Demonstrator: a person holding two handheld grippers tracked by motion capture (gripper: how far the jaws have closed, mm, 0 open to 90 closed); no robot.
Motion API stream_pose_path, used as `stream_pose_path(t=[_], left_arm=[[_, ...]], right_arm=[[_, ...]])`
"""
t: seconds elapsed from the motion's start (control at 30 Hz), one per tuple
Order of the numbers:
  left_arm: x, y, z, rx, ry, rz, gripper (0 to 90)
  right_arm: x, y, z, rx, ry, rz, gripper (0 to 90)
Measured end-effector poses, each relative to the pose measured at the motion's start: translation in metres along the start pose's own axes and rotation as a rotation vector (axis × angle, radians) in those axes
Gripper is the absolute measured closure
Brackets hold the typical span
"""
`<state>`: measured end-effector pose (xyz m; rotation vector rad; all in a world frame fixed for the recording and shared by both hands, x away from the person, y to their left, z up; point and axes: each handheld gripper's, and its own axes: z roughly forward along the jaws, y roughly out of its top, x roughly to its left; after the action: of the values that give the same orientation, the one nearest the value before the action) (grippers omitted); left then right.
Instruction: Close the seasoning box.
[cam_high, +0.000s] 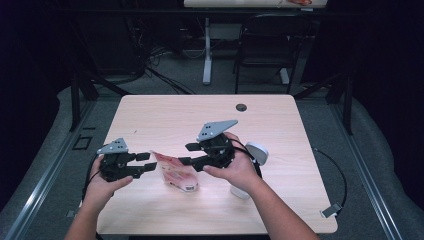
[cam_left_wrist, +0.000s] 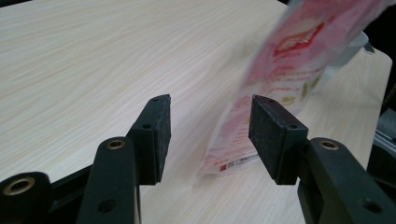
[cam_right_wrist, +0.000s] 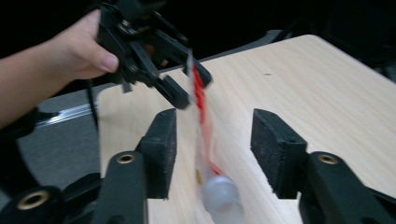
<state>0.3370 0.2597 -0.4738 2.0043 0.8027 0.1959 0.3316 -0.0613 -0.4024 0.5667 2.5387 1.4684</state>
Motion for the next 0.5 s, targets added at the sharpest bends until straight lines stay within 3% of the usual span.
stream_pose_path(t=[0.23,0.5], left_arm=[[0.012,0.002,-0.011,-0.025,0.04,-0.039,46.6],[0.02,0.004,-0.016,-0.038,0.083,-0.058,44.5]], right_arm=[[-0.005,-0.009,-0.008,-0.002,-0.114,0.029,42.9],[-0.004,-0.013,-0.019,-0.024,-0.154,0.055,41.1]])
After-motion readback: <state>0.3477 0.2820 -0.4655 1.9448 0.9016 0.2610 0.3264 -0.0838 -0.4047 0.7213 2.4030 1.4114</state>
